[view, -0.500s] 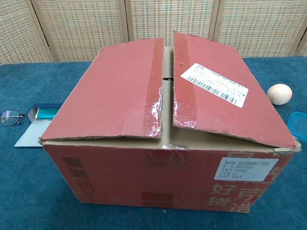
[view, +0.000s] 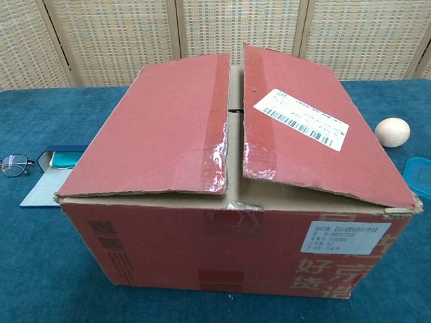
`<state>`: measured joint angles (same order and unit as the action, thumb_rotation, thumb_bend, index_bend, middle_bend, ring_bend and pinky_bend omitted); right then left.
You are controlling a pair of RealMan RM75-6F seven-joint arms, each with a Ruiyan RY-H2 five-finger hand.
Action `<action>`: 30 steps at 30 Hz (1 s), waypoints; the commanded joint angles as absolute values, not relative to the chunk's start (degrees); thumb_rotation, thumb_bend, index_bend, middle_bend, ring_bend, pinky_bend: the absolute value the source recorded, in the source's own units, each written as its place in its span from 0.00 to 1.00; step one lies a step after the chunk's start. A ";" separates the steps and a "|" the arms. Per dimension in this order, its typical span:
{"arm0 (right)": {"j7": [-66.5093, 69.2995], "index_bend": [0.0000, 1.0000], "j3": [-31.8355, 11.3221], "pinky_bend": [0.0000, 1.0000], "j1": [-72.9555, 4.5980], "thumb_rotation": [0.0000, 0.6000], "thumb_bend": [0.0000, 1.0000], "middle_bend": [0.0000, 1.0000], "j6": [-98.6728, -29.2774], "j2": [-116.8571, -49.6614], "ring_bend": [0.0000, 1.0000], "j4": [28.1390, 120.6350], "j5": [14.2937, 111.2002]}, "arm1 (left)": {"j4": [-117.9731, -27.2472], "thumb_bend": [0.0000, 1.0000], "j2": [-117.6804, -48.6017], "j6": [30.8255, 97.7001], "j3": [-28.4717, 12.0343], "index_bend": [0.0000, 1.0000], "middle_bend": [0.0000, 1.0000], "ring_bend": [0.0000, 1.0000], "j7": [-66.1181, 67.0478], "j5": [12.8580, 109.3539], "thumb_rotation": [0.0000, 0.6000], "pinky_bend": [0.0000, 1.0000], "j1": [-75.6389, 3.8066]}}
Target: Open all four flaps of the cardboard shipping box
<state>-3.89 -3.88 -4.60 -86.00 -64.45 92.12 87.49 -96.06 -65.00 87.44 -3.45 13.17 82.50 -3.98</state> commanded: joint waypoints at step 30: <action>7.05 0.29 -3.99 0.00 -9.21 1.00 0.67 0.24 -84.54 -62.56 0.01 94.44 94.85 | -96.64 0.09 -64.57 85.56 -3.39 0.07 0.00 0.00 12.33 82.80 0.94 0.00 -4.89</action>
